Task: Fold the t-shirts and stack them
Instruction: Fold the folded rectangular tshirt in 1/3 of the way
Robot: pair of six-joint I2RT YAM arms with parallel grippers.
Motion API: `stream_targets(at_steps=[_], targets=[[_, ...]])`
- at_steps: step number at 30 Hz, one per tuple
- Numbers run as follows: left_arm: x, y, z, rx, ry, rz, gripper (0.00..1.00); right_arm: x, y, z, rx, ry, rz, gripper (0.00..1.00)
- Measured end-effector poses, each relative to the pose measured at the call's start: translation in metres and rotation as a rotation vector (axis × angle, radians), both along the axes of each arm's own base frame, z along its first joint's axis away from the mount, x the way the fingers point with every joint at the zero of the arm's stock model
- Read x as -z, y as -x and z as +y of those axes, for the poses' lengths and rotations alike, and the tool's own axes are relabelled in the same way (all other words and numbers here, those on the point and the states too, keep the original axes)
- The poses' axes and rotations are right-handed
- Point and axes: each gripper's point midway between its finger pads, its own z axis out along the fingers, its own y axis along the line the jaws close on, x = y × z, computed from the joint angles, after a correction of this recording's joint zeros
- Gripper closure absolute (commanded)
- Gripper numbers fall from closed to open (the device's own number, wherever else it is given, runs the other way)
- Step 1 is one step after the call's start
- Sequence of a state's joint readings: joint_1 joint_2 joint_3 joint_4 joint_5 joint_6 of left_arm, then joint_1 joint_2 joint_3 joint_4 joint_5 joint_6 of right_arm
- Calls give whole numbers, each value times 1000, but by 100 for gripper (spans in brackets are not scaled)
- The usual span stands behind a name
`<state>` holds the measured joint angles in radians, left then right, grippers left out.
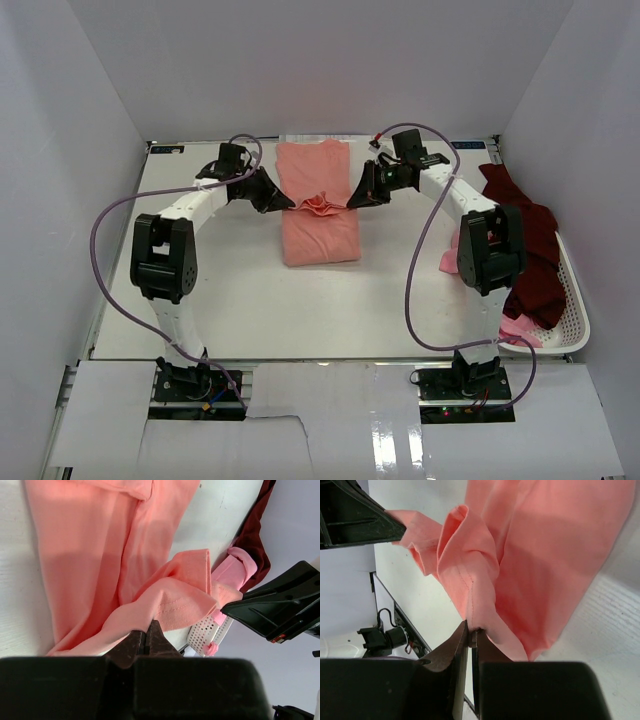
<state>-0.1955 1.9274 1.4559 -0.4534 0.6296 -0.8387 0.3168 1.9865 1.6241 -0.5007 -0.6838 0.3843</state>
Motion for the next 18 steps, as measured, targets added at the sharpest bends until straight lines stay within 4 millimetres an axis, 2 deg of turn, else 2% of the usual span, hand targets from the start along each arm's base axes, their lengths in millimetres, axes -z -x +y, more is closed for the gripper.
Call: stream_targets(at_steps=[13, 18], targets=[[24, -25, -2, -1, -30, 18, 100, 27, -29, 8, 2, 8, 31, 92], [32, -34, -3, 2, -37, 18, 100, 31, -37, 9, 4, 5, 38, 92]])
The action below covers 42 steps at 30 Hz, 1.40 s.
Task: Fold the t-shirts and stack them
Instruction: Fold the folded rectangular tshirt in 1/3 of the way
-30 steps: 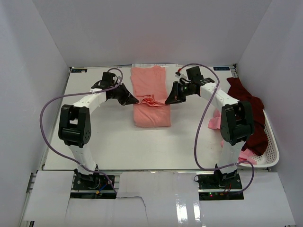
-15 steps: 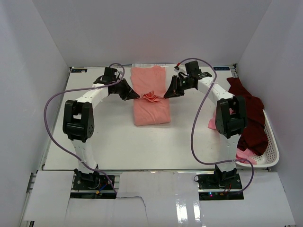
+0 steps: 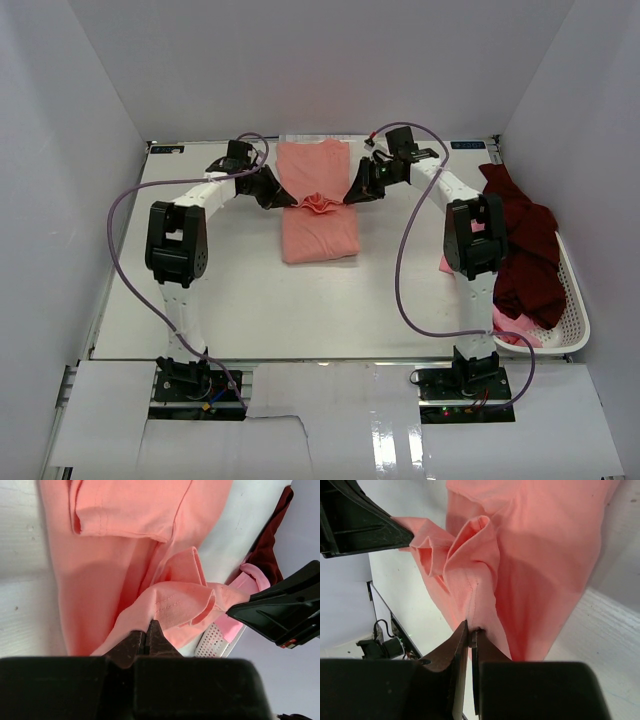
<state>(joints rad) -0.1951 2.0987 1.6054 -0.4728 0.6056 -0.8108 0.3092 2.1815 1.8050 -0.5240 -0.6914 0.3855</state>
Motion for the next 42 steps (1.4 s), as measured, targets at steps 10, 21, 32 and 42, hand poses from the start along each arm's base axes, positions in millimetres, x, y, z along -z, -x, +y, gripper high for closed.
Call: stream_targets(at_steps=[10, 21, 32, 42], targets=[[10, -16, -1, 2, -4, -1, 100, 4, -23, 2, 10, -23, -6, 92], [-3, -34, 1, -3, 2, -49, 98, 16, -42, 9, 11, -41, -1, 92], [30, -45, 1, -4, -7, -17, 95, 42, -51, 7, 24, -47, 30, 92], [42, -48, 5, -15, -15, -7, 95, 37, -63, 12, 22, -86, -1, 92]])
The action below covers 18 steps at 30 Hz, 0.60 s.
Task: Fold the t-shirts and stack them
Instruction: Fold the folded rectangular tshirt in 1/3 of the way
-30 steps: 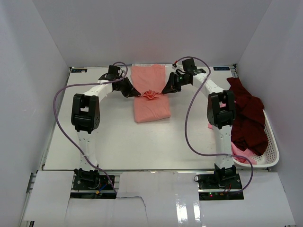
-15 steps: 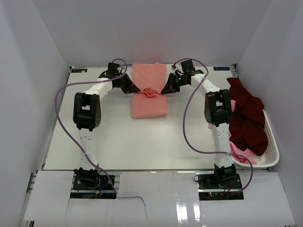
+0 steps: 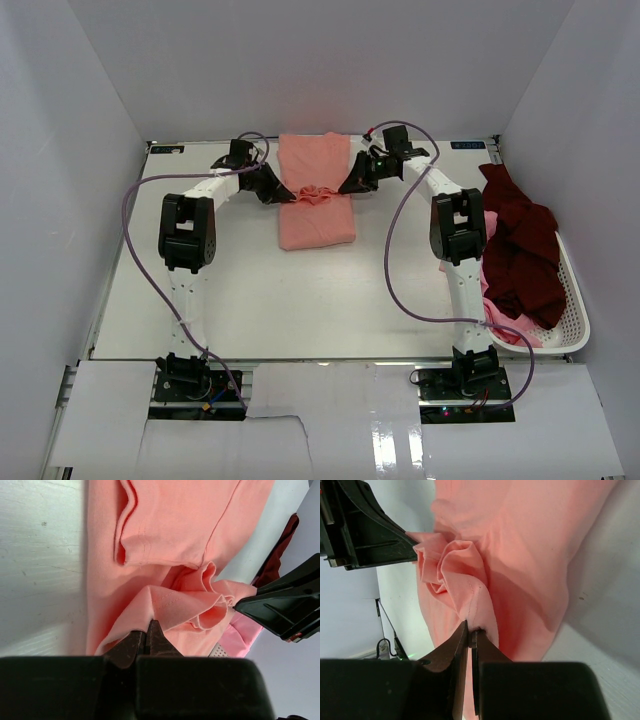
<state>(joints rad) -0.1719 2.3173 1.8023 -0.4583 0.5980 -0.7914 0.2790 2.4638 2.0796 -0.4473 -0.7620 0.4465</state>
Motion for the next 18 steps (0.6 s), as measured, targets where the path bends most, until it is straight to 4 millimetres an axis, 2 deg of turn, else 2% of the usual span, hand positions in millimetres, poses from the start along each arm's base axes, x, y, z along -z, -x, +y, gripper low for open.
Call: stream_targets(at_steps=[4, 12, 18], targets=[[-4, -4, -1, -2, 4, -14, 94, -8, -7, 0, 5, -14, -26, 92], [-15, -15, -2, -12, 27, -60, 87, -12, -15, -4, 23, -26, -46, 92], [-20, -22, 0, -28, 42, -82, 83, -18, -23, -2, 35, -49, -82, 86]])
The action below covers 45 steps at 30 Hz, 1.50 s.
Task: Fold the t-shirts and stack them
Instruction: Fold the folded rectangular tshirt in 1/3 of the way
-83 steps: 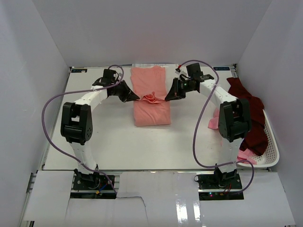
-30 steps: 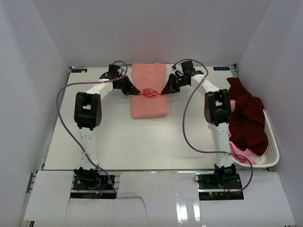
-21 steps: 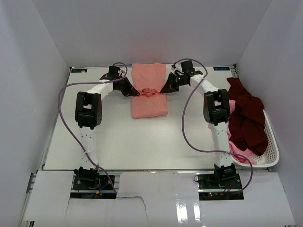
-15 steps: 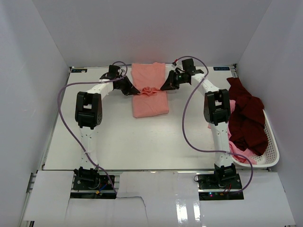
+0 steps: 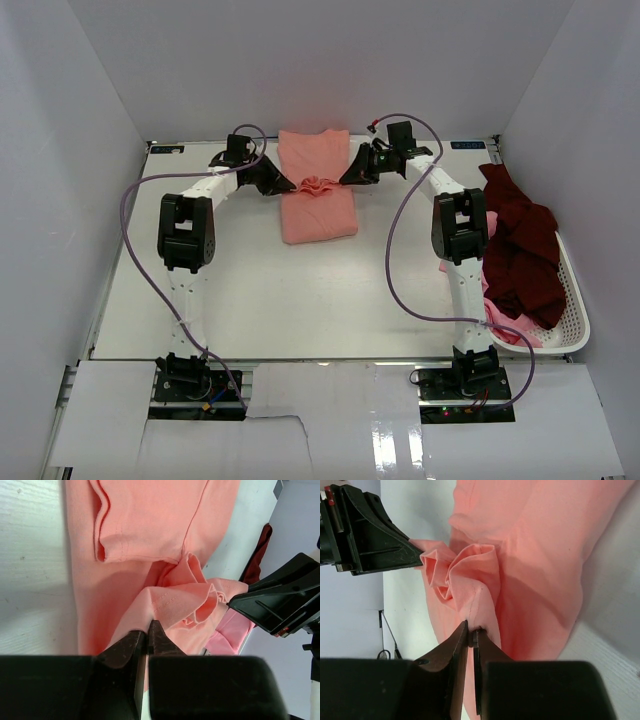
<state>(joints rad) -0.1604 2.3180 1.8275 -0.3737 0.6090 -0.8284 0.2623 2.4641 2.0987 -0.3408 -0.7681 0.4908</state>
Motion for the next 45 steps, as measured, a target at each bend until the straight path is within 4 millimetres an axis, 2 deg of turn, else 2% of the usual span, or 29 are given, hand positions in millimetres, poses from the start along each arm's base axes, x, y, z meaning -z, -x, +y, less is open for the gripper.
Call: stream_targets(at_steps=[1, 2, 3, 5, 8, 16, 20, 23, 27, 31, 34, 38, 42, 45], targets=[[-1, -1, 1, -4, 2, -2, 77, -1, -1, 0, 2, -4, -2, 82], [-1, -2, 1, -7, 5, -5, 73, -1, -2, 1, 2, -8, -5, 69], [-2, -3, 2, -9, 7, -9, 69, -1, -3, 2, 4, -14, -7, 63], [-4, -6, 3, -15, 11, -17, 59, 0, -7, 3, 8, -21, -12, 55], [-6, -10, 4, -24, 17, -31, 48, 3, -10, 4, 16, -32, -19, 51], [-20, -24, 16, -68, 22, -105, 47, 2, -18, 7, 25, -64, -65, 50], [-41, -23, 22, -76, 30, -162, 48, 1, -13, 7, 10, -64, -67, 50], [-57, -14, 23, -58, 47, -194, 49, 1, -1, 3, -4, -44, -61, 50], [-70, 12, 17, -1, 63, -211, 49, -2, 28, -7, -24, -5, -51, 47], [-65, 41, 1, 94, 63, -217, 49, -11, 54, -16, -44, 19, -57, 47], [-57, 62, -24, 191, 73, -212, 50, -14, 70, -21, -54, 30, -56, 47], [-52, 84, -56, 303, 96, -212, 50, -6, 86, -27, -59, 59, -39, 46], [-44, 85, -86, 385, 117, -215, 50, 10, 95, -33, -65, 90, -11, 43], [-37, 71, -98, 409, 131, -220, 50, 20, 102, -35, -74, 105, 5, 33]])
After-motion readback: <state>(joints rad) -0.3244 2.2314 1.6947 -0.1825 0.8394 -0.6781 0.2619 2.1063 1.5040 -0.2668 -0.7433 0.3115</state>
